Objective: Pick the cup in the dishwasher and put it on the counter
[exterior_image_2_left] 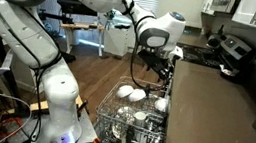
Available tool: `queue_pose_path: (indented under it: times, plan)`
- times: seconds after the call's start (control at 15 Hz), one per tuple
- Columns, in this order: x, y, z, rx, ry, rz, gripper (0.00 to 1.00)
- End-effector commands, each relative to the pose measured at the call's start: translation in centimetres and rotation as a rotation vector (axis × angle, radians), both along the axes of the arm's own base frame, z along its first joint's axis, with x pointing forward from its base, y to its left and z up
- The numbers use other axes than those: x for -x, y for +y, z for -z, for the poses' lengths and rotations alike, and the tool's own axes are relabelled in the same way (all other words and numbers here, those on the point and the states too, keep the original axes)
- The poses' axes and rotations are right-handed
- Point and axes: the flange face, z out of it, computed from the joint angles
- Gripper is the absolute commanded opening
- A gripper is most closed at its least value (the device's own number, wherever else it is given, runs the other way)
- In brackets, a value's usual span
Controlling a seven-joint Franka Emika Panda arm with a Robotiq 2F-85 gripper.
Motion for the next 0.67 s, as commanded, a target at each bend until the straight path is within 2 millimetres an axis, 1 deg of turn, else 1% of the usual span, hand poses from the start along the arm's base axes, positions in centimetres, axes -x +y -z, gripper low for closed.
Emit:
queue_pose_path:
  times: [0.0,0.6]
  plan:
    - [-0.01,0.01,-0.05,0.000,0.001,0.000,1.00]
    - [-0.01,0.01,-0.05,0.000,0.001,0.000,1.00]
